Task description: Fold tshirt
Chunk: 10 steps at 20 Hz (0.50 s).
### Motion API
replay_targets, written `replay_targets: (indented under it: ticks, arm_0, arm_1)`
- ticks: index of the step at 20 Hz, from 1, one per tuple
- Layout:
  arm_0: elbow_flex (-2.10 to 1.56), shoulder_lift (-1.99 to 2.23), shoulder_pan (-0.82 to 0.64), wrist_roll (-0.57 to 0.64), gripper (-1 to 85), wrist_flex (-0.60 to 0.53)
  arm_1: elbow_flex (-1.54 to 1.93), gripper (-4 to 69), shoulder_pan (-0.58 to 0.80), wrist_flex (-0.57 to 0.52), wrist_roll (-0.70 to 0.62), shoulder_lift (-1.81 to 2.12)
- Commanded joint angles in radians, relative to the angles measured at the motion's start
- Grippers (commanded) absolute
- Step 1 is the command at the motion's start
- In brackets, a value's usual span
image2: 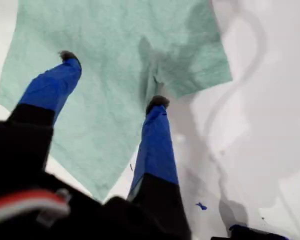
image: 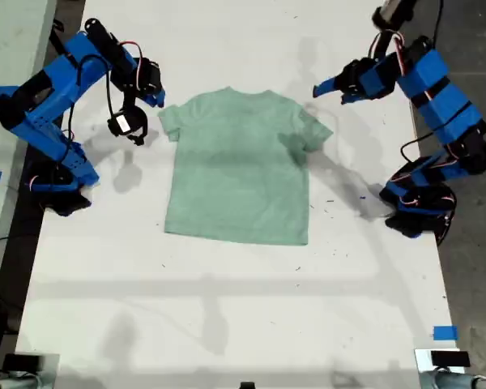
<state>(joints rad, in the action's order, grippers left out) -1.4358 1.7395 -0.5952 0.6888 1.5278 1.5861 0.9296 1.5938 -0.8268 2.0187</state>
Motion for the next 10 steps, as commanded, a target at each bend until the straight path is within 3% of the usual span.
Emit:
replay_targets:
  ticks: [1, 10]
  arm_0:
    - [0.051, 0.003, -0.025, 0.015, 4.8, 0.009]
    - [0.032, -0.025, -0.020, 0.017, 6.3, 0.009]
  arm_1:
    - [0.077, 29.1, 0.054, -0.081, -0.048, 0.008]
    - [0.466, 31.0, 0.147, -0.551, -0.149, -0.179]
